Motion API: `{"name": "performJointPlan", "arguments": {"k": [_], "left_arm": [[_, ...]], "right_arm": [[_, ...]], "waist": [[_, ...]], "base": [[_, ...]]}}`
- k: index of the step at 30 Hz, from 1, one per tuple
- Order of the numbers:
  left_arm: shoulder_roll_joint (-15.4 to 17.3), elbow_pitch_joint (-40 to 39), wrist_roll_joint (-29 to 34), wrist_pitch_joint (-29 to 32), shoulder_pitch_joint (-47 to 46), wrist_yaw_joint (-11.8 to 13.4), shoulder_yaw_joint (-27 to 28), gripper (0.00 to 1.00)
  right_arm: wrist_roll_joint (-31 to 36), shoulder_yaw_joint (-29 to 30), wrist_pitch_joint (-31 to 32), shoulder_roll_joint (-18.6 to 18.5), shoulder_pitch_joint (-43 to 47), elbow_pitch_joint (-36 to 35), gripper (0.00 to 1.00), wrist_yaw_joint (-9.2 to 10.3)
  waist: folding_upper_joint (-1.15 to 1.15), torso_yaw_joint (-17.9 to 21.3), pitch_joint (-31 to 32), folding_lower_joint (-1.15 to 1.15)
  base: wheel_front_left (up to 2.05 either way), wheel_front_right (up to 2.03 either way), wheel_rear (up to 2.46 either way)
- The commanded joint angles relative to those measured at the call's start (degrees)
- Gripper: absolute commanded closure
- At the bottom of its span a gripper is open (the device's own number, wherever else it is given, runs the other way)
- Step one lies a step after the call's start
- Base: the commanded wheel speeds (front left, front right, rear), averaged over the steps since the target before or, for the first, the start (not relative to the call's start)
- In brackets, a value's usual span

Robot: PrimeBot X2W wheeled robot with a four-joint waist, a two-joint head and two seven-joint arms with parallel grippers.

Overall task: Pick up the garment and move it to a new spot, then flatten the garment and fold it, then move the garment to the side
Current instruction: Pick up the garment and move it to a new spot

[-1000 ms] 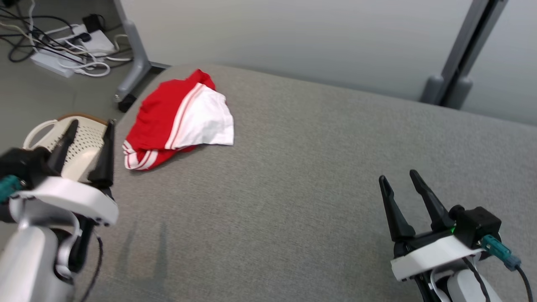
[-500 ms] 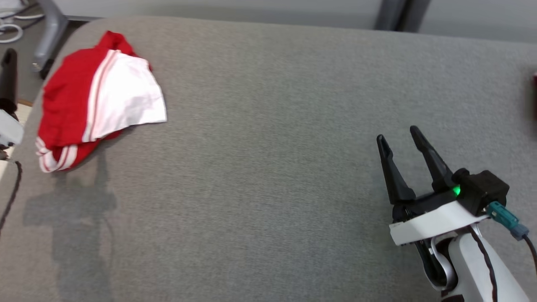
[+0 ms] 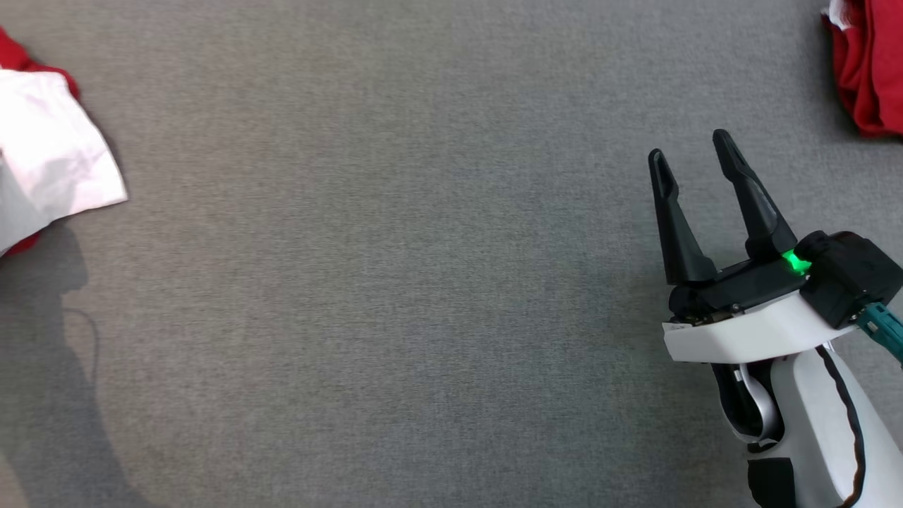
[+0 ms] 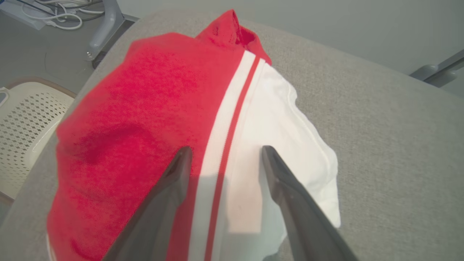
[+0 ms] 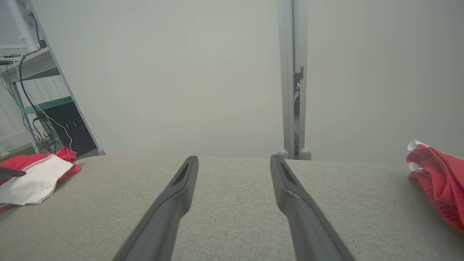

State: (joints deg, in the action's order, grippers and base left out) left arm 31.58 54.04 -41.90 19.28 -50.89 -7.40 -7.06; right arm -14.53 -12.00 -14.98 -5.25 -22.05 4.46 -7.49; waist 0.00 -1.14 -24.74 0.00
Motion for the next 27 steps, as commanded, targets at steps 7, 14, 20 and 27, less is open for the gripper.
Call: {"name": "performJointPlan", "arguments": {"k": [7,14,20,27], "left_arm": [[1.0,4.8,-4.4,10.1,0.8,-0.1,-4.7,0.0],[1.9,3.2,-7.1,9.6,0.3,-0.1,-7.3,1.0],[3.2,1.0,-9.2,7.6,0.3,-0.1,-9.1,1.0],[6.6,-4.9,-10.6,6.5,0.3,-0.1,-14.2,1.0]], "right_arm": [[0.5,1.4,-0.2,0.3,-0.7,-1.4,0.0,-0.02],[0.8,2.0,-0.2,0.3,-0.3,-0.9,0.0,-0.02],[0.6,1.5,-0.2,0.4,0.0,-0.3,0.0,-0.02],[-0.8,1.3,-0.2,0.9,1.9,1.3,0.0,-0.02]], "waist": [[0.0,2.9,-3.5,0.0],[0.0,2.3,-2.6,0.0],[0.0,2.1,-0.4,0.0],[0.0,2.1,6.1,0.0]], "base": [[0.0,0.0,0.0],[0.0,0.0,0.0],[0.0,0.0,0.0],[0.0,0.0,0.0]]}}
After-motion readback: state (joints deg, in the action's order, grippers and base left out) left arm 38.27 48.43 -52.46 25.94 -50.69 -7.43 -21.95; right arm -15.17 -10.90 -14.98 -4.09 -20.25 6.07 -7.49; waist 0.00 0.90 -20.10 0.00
